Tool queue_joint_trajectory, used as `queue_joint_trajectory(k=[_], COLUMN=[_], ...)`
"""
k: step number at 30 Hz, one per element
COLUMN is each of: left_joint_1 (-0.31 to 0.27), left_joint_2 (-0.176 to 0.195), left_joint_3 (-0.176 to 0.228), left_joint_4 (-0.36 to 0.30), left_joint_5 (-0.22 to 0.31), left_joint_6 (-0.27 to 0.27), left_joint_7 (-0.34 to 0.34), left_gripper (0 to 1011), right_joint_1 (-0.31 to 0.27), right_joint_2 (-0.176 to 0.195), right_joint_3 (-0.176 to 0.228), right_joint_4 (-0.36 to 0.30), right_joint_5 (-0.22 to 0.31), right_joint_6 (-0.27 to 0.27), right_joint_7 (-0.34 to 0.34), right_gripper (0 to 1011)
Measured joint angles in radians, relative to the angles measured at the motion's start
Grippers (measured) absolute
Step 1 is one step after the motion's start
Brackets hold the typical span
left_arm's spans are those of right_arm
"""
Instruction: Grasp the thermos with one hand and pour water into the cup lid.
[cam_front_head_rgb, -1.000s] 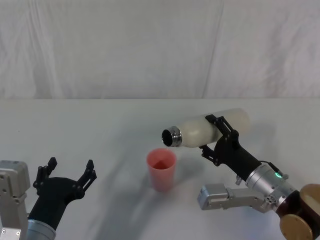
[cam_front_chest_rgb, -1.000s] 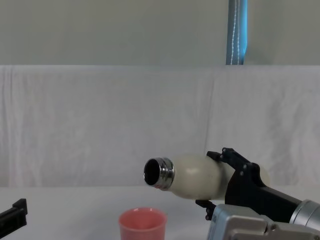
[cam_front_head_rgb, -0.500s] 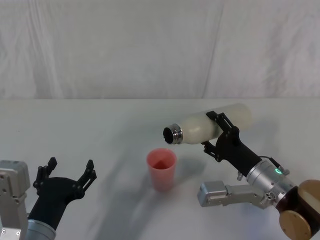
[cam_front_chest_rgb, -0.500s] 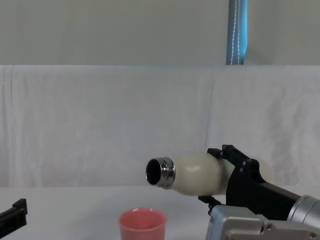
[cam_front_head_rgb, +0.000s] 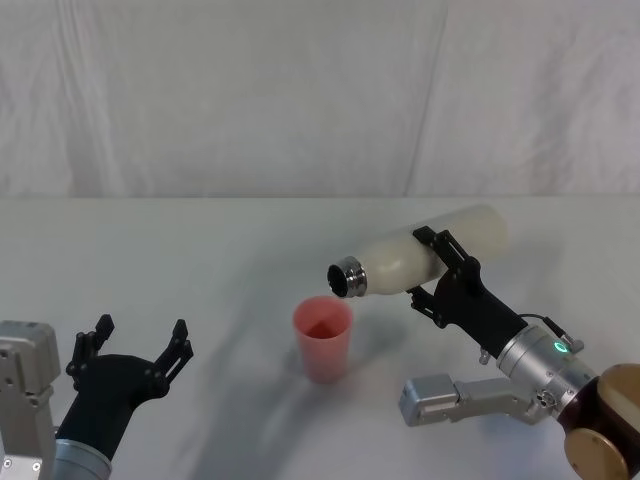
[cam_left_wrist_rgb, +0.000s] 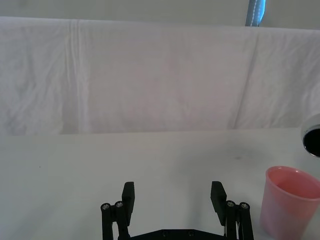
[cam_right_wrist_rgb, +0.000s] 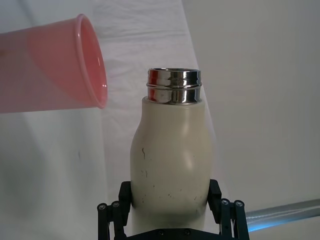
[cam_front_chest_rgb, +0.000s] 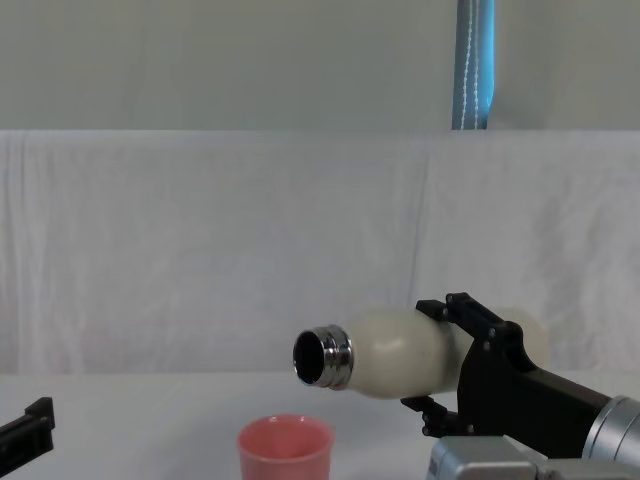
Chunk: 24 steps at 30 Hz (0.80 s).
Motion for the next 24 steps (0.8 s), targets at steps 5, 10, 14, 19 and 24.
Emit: queue_joint_trajectory(k=[5, 10, 14, 19, 24], left_joint_1=[0.0, 0.0, 0.0, 0.0, 0.0], left_joint_2=[0.0, 0.0, 0.0, 0.0, 0.0], left_joint_3=[0.0, 0.0, 0.0, 0.0, 0.0], left_joint_4=[0.0, 0.0, 0.0, 0.0, 0.0], left_joint_5=[0.0, 0.0, 0.0, 0.0, 0.0], left_joint_6=[0.0, 0.0, 0.0, 0.0, 0.0], left_joint_7=[0.0, 0.0, 0.0, 0.0, 0.0], left_gripper=[1001, 1001, 1001, 1001, 1001], right_joint_1=[0.003, 0.006, 0.008, 0.01, 0.016], right_joint_2=[0.006, 0.009, 0.01, 0.01, 0.009], right_joint_3=[-0.008, -0.017, -0.021, -0.026, -0.032], right_joint_4=[-0.001, 0.001, 0.001, 0.0, 0.0], right_joint_5=[-0.011, -0.021, -0.025, -0.029, -0.037], right_joint_6=[0.001, 0.006, 0.01, 0.018, 0.028], right_joint_7=[-0.009, -0.016, -0.017, -0.018, -0.019], right_gripper=[950, 950, 950, 950, 950])
